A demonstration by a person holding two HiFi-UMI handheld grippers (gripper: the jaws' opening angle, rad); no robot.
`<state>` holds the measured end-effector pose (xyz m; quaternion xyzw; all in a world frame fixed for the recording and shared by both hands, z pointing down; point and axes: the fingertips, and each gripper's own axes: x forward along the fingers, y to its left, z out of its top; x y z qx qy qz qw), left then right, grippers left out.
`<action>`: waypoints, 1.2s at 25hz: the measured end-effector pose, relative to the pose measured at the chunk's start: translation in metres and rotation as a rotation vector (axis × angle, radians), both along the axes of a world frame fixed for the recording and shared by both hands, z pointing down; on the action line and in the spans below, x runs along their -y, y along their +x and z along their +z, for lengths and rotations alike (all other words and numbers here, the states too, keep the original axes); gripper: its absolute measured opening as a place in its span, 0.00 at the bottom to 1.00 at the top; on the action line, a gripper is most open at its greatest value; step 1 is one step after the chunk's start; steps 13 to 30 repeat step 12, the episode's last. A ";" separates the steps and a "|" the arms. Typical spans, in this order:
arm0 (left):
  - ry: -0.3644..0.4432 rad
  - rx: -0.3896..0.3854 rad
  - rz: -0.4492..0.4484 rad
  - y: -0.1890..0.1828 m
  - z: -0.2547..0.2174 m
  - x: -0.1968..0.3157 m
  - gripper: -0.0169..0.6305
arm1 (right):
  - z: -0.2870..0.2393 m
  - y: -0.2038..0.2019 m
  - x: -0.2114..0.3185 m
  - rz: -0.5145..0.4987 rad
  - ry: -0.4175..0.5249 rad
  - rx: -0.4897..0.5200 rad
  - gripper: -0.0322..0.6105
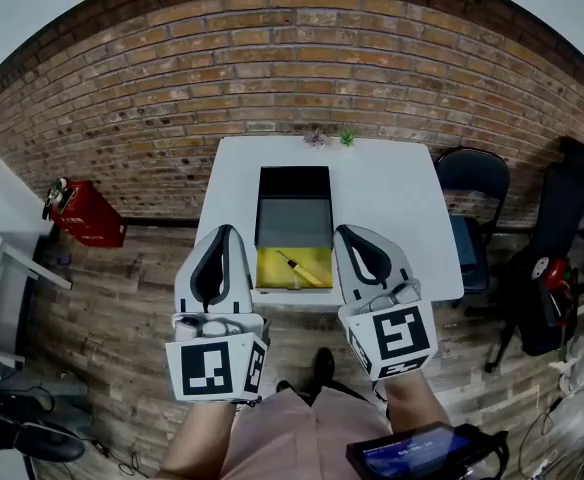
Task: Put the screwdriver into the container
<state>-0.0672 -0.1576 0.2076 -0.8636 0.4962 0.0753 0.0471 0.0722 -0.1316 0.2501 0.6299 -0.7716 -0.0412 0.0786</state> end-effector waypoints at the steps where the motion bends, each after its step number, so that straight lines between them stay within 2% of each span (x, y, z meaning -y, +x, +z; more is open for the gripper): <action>1: -0.001 0.000 0.000 0.000 0.000 0.001 0.05 | 0.000 0.000 0.001 0.000 0.000 -0.001 0.05; 30: -0.013 0.001 0.006 0.003 0.006 0.012 0.05 | 0.003 0.000 0.011 0.001 -0.009 -0.002 0.05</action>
